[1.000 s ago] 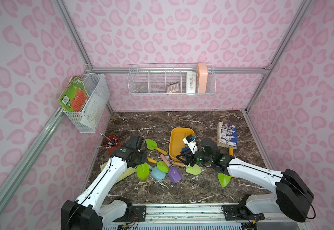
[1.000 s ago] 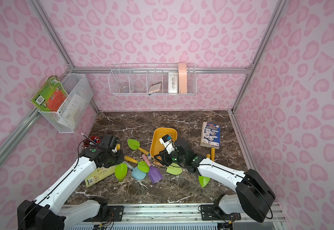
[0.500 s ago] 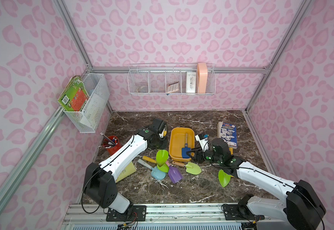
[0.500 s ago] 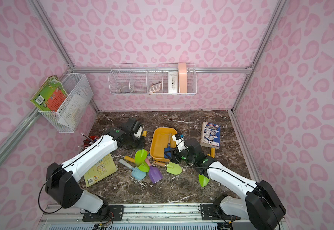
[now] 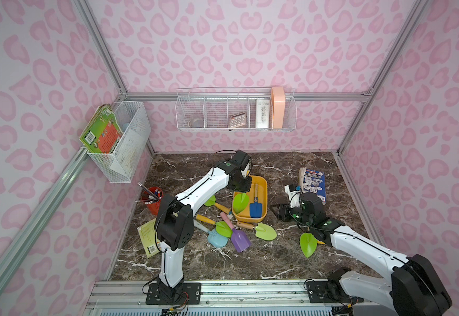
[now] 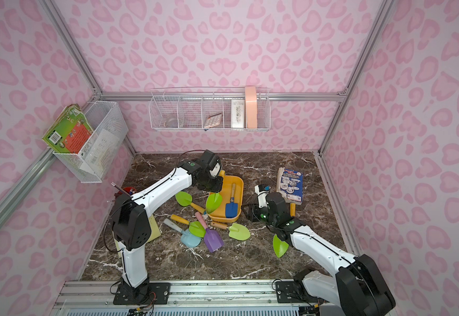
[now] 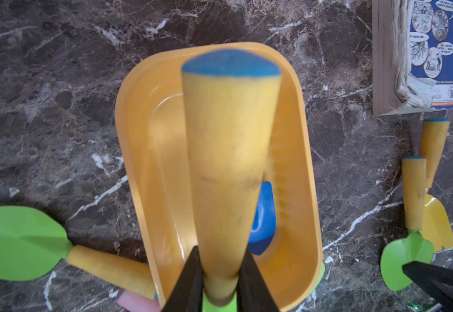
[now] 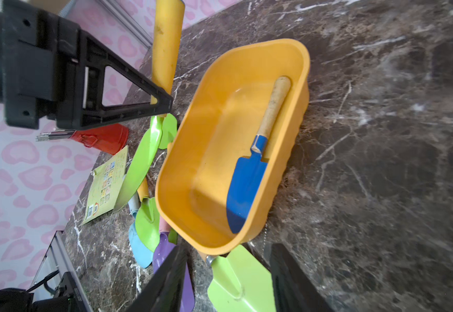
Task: Put the shovel into the storage box
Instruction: Place the shovel in the storage box.
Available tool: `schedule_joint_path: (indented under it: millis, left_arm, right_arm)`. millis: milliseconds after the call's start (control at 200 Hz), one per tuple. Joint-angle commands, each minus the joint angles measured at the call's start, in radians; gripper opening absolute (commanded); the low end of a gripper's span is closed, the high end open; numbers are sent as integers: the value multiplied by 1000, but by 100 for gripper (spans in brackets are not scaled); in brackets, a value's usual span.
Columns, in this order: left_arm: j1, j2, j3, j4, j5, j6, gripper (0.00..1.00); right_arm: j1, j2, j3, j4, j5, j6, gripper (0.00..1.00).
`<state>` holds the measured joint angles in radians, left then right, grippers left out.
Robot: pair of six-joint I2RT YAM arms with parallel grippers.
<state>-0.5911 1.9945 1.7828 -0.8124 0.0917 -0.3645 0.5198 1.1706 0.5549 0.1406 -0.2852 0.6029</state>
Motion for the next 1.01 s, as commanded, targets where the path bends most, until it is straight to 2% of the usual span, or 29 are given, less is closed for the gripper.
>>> schedule_joint_path:
  millis: [0,300,455,630,860,1000]
  left_arm:
    - [-6,42,33,-8,-24,8,5]
    - [-15,164,74,24,-61,-46,5]
    - [-21,180,58,22,-138,-76,5]
    - [-22,189,27,42,-136,-94,6]
    - [-27,206,24,45,-143,-103,11]
    - [-27,199,37,39,-151,-105,20]
  right_arm:
    - [-15,16,-4,-3,-7,24,53]
    - [-22,96,19,24,-36,34,53]
    - [-23,110,25,33,-32,29,53]
    - [-23,150,45,45,-32,38,53]
    - [-23,192,87,55,-19,42,53]
    - [-22,248,132,54,-14,49,52]
